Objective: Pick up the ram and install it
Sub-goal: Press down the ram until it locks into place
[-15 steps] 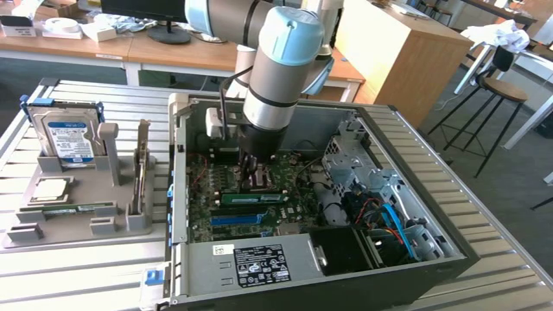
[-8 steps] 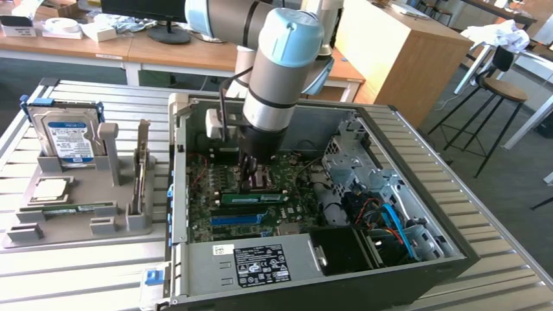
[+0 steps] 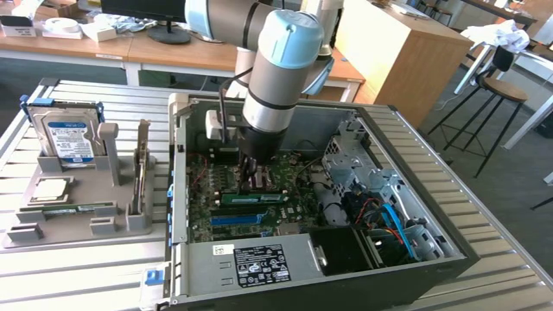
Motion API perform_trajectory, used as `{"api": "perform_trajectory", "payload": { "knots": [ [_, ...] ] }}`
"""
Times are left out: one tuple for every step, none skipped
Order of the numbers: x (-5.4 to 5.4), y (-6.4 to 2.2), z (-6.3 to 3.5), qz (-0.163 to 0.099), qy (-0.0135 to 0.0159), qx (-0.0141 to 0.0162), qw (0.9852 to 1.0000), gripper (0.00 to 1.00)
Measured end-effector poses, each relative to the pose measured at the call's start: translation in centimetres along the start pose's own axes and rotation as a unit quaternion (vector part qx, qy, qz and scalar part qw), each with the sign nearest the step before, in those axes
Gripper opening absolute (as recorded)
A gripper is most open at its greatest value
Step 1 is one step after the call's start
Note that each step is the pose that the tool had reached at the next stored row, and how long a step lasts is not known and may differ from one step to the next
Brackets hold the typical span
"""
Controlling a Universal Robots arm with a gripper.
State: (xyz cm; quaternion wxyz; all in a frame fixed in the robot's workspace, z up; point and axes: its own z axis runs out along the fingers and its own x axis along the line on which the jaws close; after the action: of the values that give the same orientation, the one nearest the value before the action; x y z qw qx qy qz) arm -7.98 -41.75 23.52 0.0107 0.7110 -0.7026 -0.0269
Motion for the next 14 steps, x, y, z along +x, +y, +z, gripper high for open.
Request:
{"api": "perform_trajectory", "payload": {
  "knots": [
    [0.0, -0.01, 0.06, 0.0, 0.0, 0.0, 1.0, 0.1],
    [0.01, -0.01, 0.12, 0.0, 0.0001, -0.0001, 1.0, 0.1],
    [0.01, -0.01, 0.19, 0.0, 0.0001, 0.0, 1.0, 0.1],
    [0.01, -0.01, 0.24, 0.0, 0.0001, 0.0, 1.0, 0.1],
    [0.01, -0.01, 0.24, 0.0, 0.0002, 0.0, 1.0, 0.1],
    [0.01, -0.01, 0.24, 0.0, 0.0002, 0.0, 1.0, 0.1],
    [0.01, -0.01, 0.24, 0.0, 0.0002, 0.0, 1.0, 0.1],
    [0.01, -0.01, 0.25, 0.0, 0.0002, 0.0, 1.0, 0.1],
    [0.01, -0.02, 0.29, 0.0, 0.0001, 0.0, 1.0, 0.1],
    [0.01, -0.02, 0.34, 0.0, 0.0, 0.0001, 1.0, 0.1],
    [0.01, -0.02, 0.4, 0.0, 0.0, 0.0001, 1.0, 0.1],
    [0.01, -0.02, 0.45, 0.0, 0.0001, 0.0, 1.0, 0.1],
    [0.02, -0.02, 0.49, 0.0, 0.0001, 0.0, 1.0, 0.1],
    [0.02, -0.02, 0.49, 0.0, 0.0002, 0.0, 1.0, 0.1]
  ]
}}
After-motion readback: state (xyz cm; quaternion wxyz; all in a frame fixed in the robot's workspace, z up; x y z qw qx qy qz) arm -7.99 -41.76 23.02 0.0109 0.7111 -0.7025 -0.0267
